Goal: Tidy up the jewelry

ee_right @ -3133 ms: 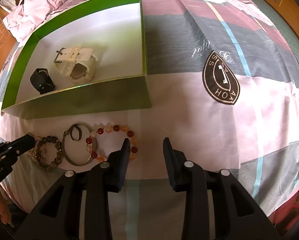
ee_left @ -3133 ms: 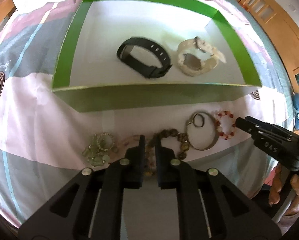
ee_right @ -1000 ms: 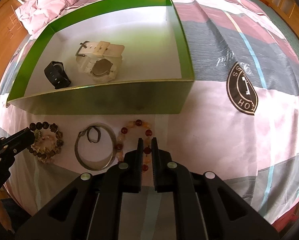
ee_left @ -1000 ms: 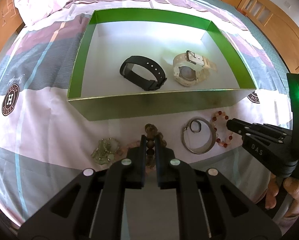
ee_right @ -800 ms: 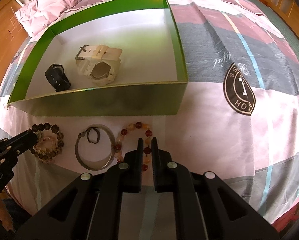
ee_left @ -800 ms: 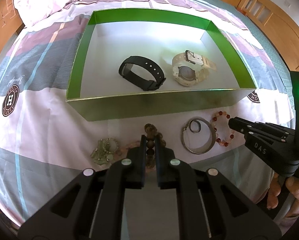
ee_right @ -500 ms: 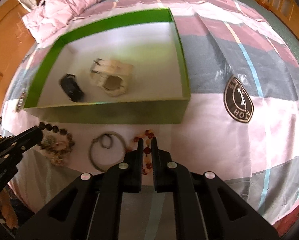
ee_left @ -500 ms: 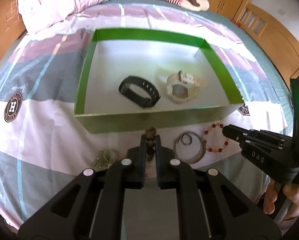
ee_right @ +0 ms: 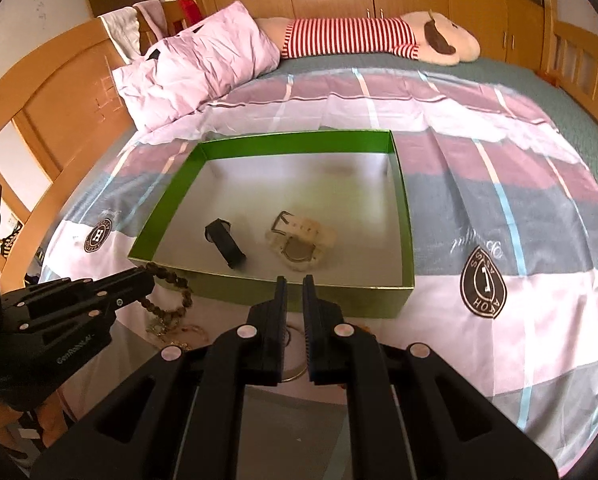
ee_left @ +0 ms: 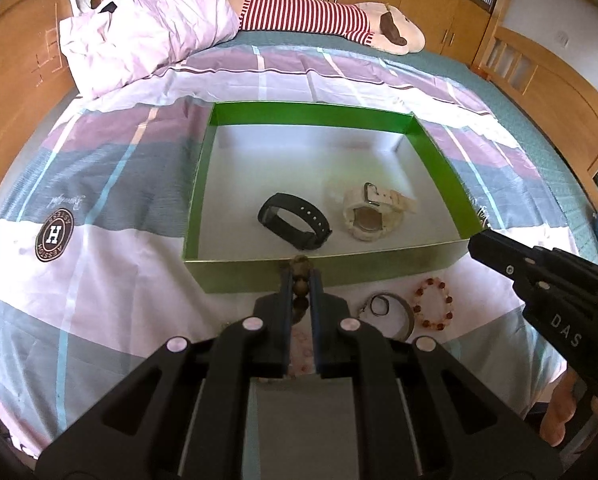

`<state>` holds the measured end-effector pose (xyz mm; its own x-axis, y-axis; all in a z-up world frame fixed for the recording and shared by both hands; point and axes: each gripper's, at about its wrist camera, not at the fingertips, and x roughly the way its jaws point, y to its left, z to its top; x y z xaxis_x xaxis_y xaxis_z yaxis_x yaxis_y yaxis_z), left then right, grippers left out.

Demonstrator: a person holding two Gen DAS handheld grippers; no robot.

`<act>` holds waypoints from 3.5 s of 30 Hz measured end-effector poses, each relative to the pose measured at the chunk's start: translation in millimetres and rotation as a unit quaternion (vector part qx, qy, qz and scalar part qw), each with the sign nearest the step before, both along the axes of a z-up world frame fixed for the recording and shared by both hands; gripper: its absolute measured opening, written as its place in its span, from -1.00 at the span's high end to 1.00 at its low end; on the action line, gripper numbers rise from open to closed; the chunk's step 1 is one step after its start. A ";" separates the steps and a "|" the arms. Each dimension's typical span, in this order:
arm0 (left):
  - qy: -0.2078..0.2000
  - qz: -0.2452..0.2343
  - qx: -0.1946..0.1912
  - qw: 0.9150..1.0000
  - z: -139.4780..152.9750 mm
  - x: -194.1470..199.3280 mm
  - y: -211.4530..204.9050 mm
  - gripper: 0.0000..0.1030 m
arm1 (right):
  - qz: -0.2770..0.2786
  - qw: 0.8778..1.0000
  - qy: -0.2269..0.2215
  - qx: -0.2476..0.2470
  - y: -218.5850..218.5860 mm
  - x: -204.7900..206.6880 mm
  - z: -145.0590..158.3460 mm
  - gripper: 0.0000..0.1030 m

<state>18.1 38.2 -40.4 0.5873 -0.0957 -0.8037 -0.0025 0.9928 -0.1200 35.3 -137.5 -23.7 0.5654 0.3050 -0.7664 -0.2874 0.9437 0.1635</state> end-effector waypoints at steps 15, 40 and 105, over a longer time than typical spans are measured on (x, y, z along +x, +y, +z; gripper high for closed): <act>-0.009 0.001 0.001 1.000 4.3 -3.2 -0.4 0.85 | 0.004 1.000 0.010 0.001 3.2 0.7 -6.4 0.83; 0.094 -0.054 0.021 0.994 -51.4 8.5 -21.7 -0.01 | -0.027 0.996 0.077 -0.019 -15.9 9.4 -41.8 0.83; 0.016 -0.017 0.026 0.999 -6.3 -8.1 -6.7 0.79 | -0.026 0.996 0.083 -0.024 -12.4 10.9 -47.0 0.83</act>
<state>10.0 31.5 -46.8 0.5583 -0.0731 -0.8264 0.0277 0.9972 -0.0695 46.2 -149.9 -70.7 0.4431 0.2392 -0.8639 -0.2109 0.9645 0.1589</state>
